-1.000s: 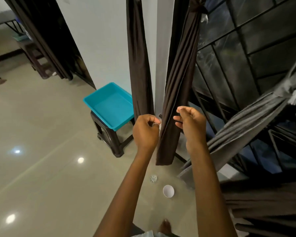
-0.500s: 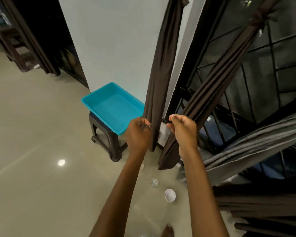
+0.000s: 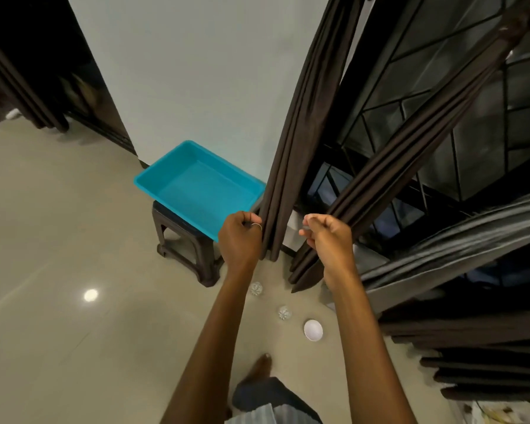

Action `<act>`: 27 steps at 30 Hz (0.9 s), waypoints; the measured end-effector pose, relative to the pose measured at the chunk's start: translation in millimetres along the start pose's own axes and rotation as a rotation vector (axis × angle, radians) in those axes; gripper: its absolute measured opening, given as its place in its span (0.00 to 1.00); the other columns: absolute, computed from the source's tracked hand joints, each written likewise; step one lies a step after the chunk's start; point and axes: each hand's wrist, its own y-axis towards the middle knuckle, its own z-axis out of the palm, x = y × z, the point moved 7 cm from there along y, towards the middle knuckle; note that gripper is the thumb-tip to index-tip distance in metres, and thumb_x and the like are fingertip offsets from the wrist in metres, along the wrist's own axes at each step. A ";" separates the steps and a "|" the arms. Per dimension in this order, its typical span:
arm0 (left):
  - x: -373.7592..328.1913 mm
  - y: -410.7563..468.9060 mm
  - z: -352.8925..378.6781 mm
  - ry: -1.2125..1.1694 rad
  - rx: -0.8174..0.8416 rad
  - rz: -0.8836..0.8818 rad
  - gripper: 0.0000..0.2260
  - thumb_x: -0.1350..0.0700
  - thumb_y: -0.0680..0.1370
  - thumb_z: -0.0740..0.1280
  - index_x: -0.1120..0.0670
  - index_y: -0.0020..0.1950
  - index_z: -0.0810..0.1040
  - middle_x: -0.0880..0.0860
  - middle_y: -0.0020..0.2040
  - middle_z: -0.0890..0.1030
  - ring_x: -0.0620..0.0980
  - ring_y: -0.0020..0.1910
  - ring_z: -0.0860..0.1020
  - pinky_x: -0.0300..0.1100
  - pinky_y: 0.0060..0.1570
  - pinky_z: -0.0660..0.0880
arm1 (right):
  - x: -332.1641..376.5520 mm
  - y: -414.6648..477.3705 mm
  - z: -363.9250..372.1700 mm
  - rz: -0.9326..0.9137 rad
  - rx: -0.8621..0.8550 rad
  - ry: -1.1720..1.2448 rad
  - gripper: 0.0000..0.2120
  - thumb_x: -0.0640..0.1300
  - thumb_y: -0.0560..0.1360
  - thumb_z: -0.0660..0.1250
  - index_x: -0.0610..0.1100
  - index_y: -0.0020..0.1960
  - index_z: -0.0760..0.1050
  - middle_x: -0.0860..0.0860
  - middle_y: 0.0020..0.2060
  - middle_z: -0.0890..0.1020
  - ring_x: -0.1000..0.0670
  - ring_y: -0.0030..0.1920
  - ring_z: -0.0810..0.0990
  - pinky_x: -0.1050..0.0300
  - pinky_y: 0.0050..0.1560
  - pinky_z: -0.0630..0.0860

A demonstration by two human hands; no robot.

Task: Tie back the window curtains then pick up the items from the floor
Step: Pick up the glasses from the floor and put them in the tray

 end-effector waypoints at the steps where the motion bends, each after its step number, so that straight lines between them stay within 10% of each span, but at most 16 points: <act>1: 2.7 4.1 4.1 0.010 0.013 -0.004 0.06 0.59 0.79 0.70 0.51 0.43 0.80 0.43 0.38 0.77 0.40 0.38 0.77 0.26 0.38 0.70 | -2.9 4.3 -0.9 0.009 -0.009 0.004 0.06 0.44 0.82 0.66 0.49 0.50 0.82 0.51 0.50 0.86 0.53 0.47 0.85 0.60 0.50 0.79; 12: 19.0 49.2 75.7 0.190 0.126 -0.002 0.09 0.57 0.79 0.69 0.47 0.40 0.74 0.48 0.41 0.82 0.47 0.42 0.81 0.44 0.42 0.80 | -54.2 91.7 5.3 0.203 -0.070 0.099 0.07 0.43 0.81 0.66 0.42 0.54 0.82 0.50 0.44 0.85 0.53 0.43 0.84 0.58 0.49 0.80; 20: 44.6 52.6 112.8 0.471 0.222 -0.031 0.11 0.60 0.75 0.69 0.49 0.35 0.77 0.47 0.38 0.80 0.47 0.39 0.76 0.40 0.41 0.69 | -123.2 120.7 2.6 0.364 -0.088 0.000 0.12 0.47 0.77 0.69 0.48 0.35 0.82 0.53 0.29 0.83 0.49 0.37 0.83 0.51 0.44 0.78; 27: 106.7 74.1 145.0 0.590 0.372 -0.007 0.17 0.61 0.76 0.71 0.41 0.35 0.73 0.44 0.44 0.79 0.45 0.45 0.78 0.41 0.45 0.75 | -198.0 131.1 27.2 0.551 0.025 -0.138 0.11 0.42 0.80 0.65 0.45 0.39 0.77 0.44 0.40 0.84 0.43 0.46 0.85 0.44 0.57 0.80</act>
